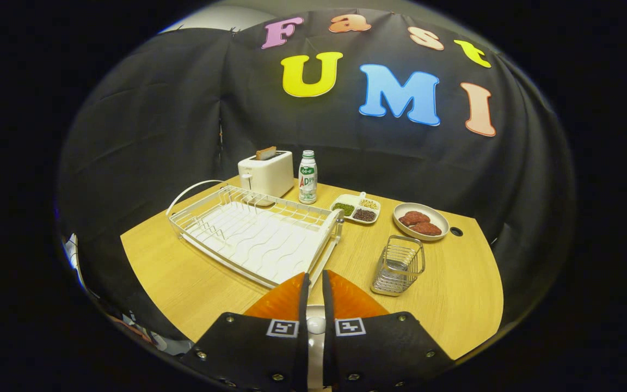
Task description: Take the plate from the dish rack, then take the spoon from the basket and place it into the plate.
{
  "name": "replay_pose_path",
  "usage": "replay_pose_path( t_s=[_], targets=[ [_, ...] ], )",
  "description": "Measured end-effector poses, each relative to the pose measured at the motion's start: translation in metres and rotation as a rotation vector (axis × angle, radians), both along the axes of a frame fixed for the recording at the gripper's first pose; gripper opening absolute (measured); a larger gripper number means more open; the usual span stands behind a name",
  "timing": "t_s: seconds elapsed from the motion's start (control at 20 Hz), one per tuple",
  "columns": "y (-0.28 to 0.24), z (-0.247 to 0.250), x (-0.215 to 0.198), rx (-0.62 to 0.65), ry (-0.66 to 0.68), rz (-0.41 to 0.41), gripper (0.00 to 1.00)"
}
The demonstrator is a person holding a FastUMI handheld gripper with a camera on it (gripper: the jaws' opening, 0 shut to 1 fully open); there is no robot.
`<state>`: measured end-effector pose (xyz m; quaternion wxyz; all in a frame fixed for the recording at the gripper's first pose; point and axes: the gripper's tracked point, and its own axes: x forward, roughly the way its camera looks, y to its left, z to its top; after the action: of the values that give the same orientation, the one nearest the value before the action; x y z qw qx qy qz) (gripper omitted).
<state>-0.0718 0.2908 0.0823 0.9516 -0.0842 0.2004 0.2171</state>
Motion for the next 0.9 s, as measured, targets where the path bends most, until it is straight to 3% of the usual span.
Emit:
replay_pose_path(
  t_s=[0.35, 0.5, 0.9],
  targets=[
    [0.004, -0.011, 0.003, 0.012, 0.039, 0.031, 0.16],
    [-0.009, -0.003, 0.006, 0.02, 0.02, 0.013, 0.37],
    [-0.078, 0.068, 0.023, 0.071, -0.133, -0.149, 0.37]
  ],
)
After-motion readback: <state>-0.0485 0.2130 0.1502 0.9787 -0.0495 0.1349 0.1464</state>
